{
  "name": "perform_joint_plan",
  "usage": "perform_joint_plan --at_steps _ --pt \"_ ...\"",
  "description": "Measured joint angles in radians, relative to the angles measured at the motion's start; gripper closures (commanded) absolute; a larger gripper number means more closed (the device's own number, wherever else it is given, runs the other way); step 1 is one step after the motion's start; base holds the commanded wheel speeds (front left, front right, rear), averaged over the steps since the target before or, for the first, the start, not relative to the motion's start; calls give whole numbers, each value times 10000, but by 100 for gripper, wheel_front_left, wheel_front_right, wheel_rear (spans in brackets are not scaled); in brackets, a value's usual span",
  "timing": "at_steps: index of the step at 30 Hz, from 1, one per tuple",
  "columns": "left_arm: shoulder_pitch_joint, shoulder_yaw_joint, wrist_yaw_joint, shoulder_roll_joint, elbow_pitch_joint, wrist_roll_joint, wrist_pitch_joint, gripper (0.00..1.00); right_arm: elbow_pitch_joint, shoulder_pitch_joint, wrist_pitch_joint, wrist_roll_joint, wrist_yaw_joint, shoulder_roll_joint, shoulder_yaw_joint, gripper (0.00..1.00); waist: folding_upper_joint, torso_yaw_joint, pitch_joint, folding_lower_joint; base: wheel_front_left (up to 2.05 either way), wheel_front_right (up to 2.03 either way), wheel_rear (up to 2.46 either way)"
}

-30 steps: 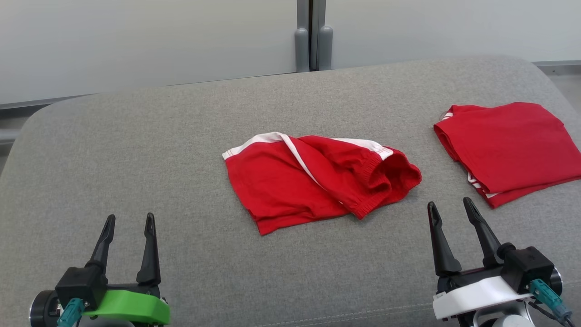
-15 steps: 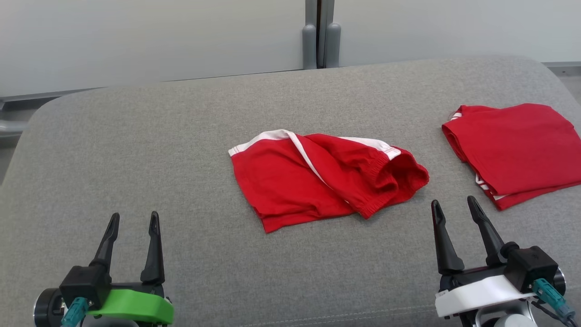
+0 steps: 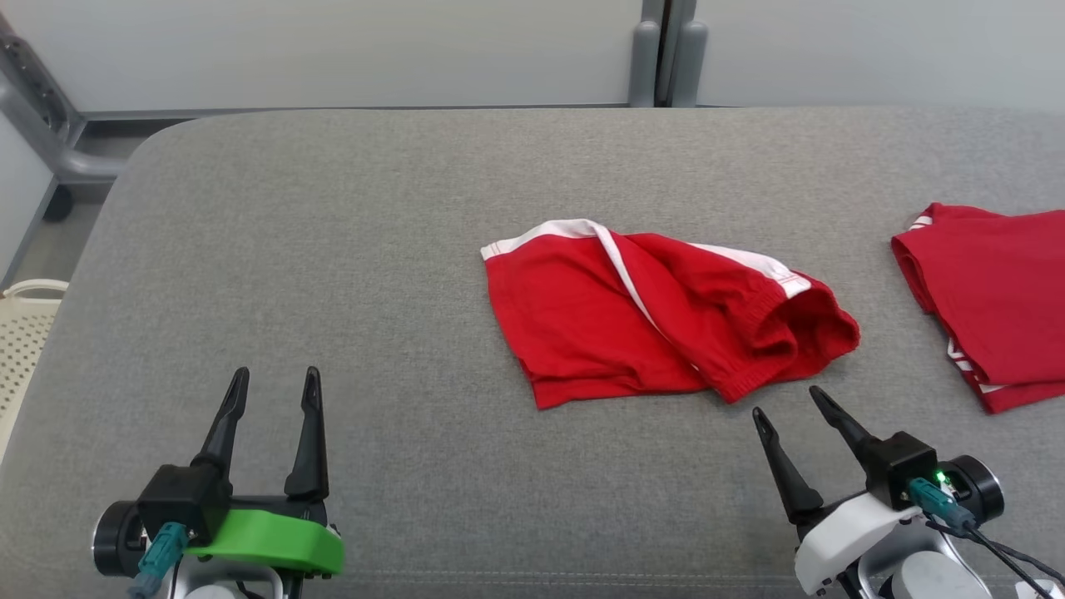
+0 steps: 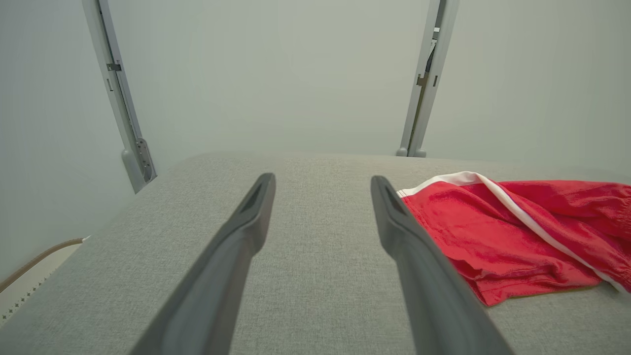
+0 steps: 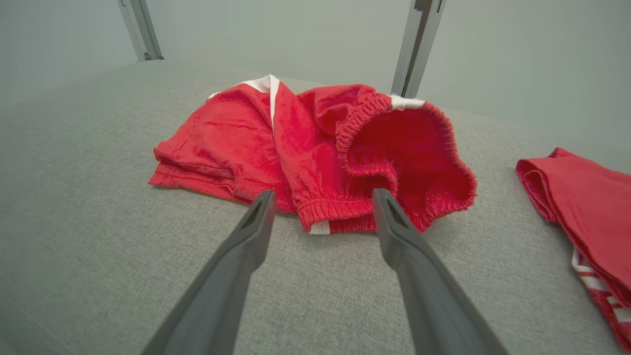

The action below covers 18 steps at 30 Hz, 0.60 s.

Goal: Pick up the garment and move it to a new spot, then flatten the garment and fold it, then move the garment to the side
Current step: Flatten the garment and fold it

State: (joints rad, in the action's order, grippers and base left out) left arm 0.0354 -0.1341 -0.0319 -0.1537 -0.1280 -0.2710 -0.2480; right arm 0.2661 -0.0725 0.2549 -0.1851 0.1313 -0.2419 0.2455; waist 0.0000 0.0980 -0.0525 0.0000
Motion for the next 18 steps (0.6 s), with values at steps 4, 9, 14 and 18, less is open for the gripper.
perform_joint_plan --at_steps 4,9,14,18 --pt "158 -44 -46 105 -107 -21 -75 0 1120 -641 -38 -196 0 -380 800 0 0 397 -162 0 0 0 0" --pt "315 -92 -125 188 -290 -23 -98 0 2127 -1497 19 -330 0 -627 1285 0 0 883 -394 0 0 0 0" --pt "484 -102 -182 314 -410 -23 -130 0 3068 -2132 35 -272 2 -788 1417 0 0 1349 -614 0 0 0 0" --pt "586 -40 -222 428 -395 6 -142 0 4067 -2496 54 -132 2 -886 1398 0 0 1774 -778 0 0 0 0"
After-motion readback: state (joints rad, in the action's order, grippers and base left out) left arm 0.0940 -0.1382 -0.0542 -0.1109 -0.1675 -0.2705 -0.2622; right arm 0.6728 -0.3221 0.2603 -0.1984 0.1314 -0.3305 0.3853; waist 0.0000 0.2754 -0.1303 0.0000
